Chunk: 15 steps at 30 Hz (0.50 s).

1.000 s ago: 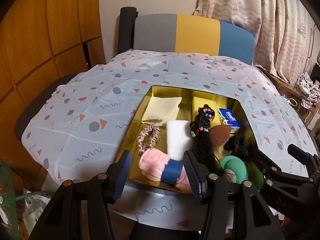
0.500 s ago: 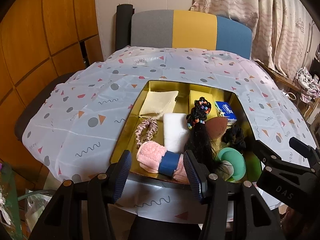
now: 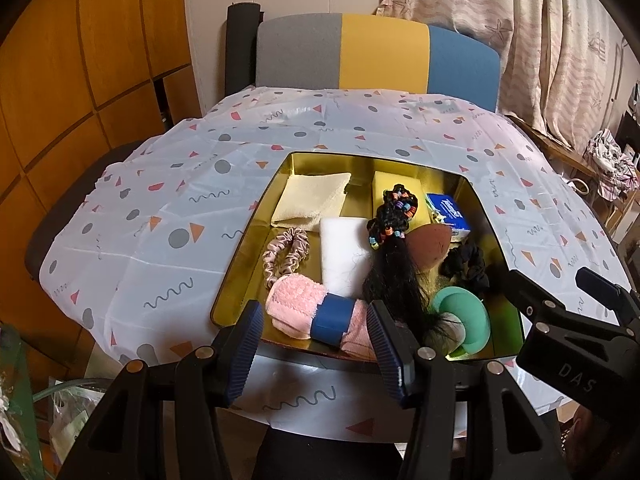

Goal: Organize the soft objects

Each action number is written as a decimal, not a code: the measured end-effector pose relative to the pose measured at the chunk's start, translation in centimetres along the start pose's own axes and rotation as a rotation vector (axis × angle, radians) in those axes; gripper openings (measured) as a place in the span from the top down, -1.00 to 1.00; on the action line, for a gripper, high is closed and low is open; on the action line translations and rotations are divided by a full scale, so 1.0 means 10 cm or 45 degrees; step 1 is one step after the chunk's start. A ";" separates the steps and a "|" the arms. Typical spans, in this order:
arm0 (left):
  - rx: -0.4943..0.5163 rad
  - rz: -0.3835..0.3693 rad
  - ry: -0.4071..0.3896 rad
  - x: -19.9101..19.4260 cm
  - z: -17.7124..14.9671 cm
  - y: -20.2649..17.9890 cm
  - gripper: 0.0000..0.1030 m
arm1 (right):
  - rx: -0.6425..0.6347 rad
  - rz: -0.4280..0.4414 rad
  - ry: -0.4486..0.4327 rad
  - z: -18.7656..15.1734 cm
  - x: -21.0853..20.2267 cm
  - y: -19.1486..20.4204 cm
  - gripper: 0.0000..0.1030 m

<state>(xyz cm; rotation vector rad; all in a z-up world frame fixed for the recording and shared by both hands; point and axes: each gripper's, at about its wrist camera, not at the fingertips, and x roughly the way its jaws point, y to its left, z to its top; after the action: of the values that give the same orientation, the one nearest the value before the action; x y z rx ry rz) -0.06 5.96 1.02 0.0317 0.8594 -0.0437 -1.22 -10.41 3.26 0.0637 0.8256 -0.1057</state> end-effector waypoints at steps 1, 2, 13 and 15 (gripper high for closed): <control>0.001 -0.004 0.002 0.00 0.00 0.00 -0.05 | 0.000 0.001 0.001 0.00 0.00 0.00 -0.99; 0.002 -0.009 0.003 0.00 0.00 -0.01 -0.05 | 0.001 0.002 0.001 0.00 0.00 0.00 -0.99; 0.006 -0.019 0.000 -0.01 -0.01 -0.03 -0.05 | 0.003 0.008 0.011 -0.01 0.01 0.00 -0.99; 0.007 -0.013 0.000 -0.01 -0.01 -0.03 -0.05 | 0.004 0.005 0.011 -0.01 0.02 0.00 -0.99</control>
<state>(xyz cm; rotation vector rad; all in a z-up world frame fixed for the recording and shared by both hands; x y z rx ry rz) -0.22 5.69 0.99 0.0326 0.8592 -0.0556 -1.19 -10.40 3.06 0.0688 0.8337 -0.1028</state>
